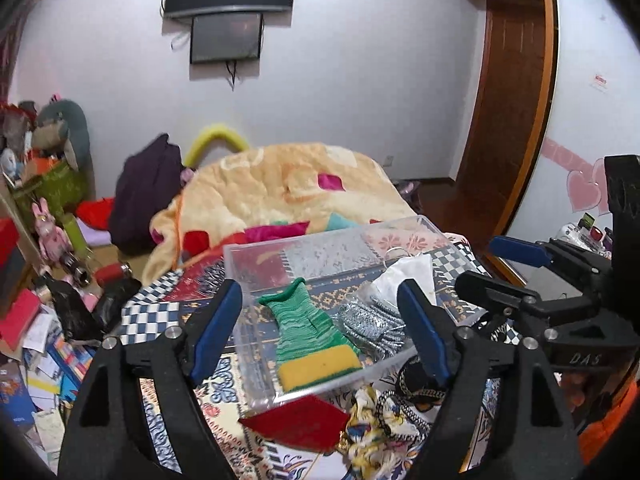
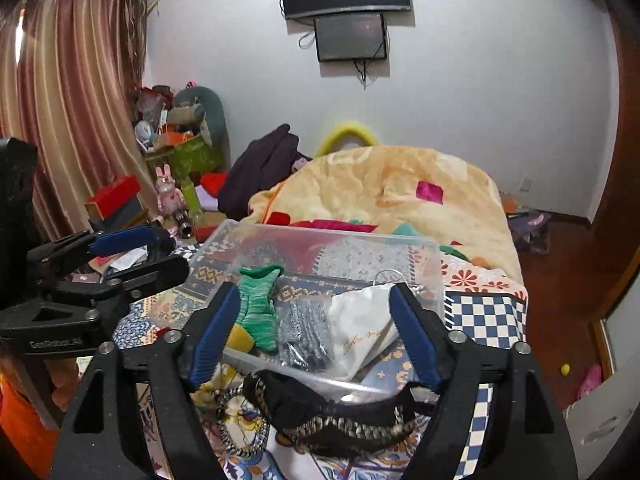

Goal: Organize soft objects
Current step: 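Grasp the red pouch with the left tool while the right tool grasps the black chain bag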

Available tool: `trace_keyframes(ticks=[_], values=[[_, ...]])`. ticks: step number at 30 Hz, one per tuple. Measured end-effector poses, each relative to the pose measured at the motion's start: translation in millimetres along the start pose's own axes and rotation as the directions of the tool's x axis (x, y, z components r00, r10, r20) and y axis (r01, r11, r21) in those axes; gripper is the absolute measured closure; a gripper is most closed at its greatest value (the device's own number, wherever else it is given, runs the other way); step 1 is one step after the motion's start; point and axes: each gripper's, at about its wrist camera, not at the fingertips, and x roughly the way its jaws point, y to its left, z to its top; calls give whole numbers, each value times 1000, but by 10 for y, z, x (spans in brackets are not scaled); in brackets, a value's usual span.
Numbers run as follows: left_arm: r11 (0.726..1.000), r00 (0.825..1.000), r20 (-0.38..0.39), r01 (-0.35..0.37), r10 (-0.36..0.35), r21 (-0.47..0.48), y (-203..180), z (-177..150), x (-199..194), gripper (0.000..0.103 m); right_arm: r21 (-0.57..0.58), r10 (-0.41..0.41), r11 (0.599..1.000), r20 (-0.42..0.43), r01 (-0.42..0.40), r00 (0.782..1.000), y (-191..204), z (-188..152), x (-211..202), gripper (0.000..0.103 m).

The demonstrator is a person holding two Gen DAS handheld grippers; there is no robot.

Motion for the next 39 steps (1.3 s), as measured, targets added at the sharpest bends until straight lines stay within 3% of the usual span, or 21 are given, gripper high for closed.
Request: trace_keyframes(ticks=[8, 14, 18, 21, 26, 29, 34, 35, 37, 39], values=[[997, 997, 13, -72, 72, 23, -13, -306, -103, 15, 18, -10, 1000, -19, 10, 1000, -33, -259, -34, 18], [995, 995, -65, -82, 78, -53, 79, -648, 90, 15, 95, -1, 995, -83, 9, 997, -145, -532, 87, 17], [984, 986, -101, -142, 131, -104, 147, -855, 203, 15, 90, -34, 995, -111, 44, 993, -142, -642, 111, 17], [967, 970, -112, -229, 217, -114, 171, -961, 242, 15, 81, -40, 995, -129, 51, 991, -139, -700, 118, 17], [967, 969, -141, -220, 201, -132, 200, -1108, 284, 15, 79, -41, 995, -162, 55, 986, -125, -817, 193, 17], [969, 977, -147, -181, 157, -170, 240, -1125, 296, 24, 68, -38, 996, -184, 51, 982, -75, -864, 254, 18], [964, 983, -168, -112, 72, -241, 307, -1145, 349, 44, 29, -25, 999, -219, 32, 975, 12, -918, 326, 47], [964, 984, -167, -104, 64, -245, 309, -1150, 347, 46, 30, -20, 999, -219, 27, 976, 11, -922, 325, 49], [967, 985, -165, -88, 49, -241, 288, -1156, 327, 58, 31, -10, 999, -215, 17, 977, 2, -920, 307, 64], [972, 984, -165, -98, 63, -212, 225, -1153, 303, 62, 33, 20, 999, -206, -13, 978, -9, -918, 269, 78]])
